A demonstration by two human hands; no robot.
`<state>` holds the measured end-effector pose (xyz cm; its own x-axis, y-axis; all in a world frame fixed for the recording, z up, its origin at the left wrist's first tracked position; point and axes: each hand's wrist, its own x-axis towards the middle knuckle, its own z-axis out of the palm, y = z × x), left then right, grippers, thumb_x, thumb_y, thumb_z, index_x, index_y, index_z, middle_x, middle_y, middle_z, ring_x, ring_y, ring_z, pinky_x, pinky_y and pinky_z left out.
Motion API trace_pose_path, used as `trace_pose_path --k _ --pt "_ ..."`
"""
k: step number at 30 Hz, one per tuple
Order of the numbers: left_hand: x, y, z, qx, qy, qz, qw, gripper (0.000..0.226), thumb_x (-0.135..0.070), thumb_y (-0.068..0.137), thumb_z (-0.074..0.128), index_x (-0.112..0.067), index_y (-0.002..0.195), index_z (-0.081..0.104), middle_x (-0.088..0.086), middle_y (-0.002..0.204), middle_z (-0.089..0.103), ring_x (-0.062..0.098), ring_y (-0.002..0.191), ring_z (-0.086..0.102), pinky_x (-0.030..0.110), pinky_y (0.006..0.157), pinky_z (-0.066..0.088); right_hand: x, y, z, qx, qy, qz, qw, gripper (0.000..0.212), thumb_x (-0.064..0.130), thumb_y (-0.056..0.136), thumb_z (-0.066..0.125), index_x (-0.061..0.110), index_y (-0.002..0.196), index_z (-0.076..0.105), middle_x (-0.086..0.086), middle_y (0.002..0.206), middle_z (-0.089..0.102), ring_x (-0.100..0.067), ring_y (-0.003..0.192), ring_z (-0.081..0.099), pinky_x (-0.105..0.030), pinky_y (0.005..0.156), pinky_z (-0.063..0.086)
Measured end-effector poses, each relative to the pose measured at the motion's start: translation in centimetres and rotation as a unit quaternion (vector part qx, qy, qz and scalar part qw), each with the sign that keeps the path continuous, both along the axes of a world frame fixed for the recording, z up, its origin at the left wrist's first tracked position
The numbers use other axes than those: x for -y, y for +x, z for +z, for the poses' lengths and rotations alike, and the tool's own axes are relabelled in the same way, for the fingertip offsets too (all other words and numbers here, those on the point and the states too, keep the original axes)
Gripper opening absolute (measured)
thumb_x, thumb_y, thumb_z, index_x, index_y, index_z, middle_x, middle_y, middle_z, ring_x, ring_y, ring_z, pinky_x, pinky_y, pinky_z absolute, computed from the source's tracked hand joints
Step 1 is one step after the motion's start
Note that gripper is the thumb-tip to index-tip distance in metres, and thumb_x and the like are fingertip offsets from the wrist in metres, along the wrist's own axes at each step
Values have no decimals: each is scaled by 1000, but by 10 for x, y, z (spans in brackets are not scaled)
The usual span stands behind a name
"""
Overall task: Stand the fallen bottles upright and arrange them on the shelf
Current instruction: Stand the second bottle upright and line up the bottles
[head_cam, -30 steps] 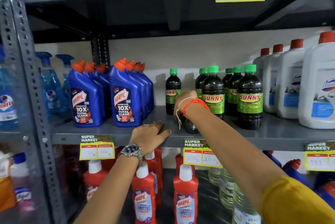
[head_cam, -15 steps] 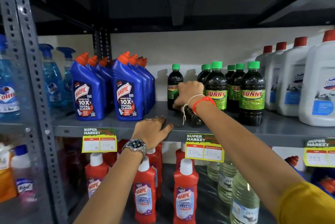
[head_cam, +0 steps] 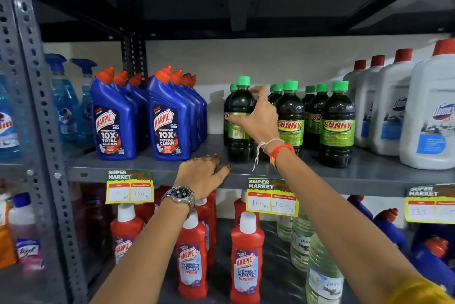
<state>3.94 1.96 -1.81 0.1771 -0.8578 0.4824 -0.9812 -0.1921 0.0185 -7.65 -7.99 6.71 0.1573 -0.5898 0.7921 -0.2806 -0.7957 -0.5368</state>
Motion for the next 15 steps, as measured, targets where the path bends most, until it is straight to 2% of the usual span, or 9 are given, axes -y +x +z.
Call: trace_pose_path --k 4,7,9,13,15 --pt "-1 0 -1 0 -8 -1 1000 64 -56 82 18 -20 120 56 -1 125 63 20 108 60 30 70 39 0 5 -16 -2 6 40 999 75 23 60 80 14 121 37 -8 109 62 -25 101 61 -31 88 49" --pt "0 0 -1 -2 -7 -1 1000 64 -56 82 18 -21 118 56 0 124 64 20 107 60 30 68 37 -1 4 -17 -6 17 51 999 75 20 63 79 13 124 35 -10 115 59 -24 107 57 -28 89 44" --pt "-1 0 0 -1 -6 -1 1000 62 -56 84 19 -21 119 56 0 125 63 21 108 60 30 68 37 -2 4 -17 -15 15 44 999 79 25 62 79 12 126 34 -11 117 57 -27 111 56 -32 93 44" --pt "-2 -1 1 -3 1 -3 1000 63 -55 85 19 -20 123 54 0 129 60 21 111 59 31 72 40 -10 1 -19 -67 12 -39 997 106 45 58 82 1 136 25 -20 131 43 -33 124 43 -35 102 38" --pt "-2 -1 1 -4 1 0 1000 66 -56 83 17 -20 123 55 1 129 61 21 111 59 31 73 41 -12 0 -20 -89 19 -48 995 108 44 59 83 -1 136 23 -21 131 44 -34 125 43 -36 102 39"
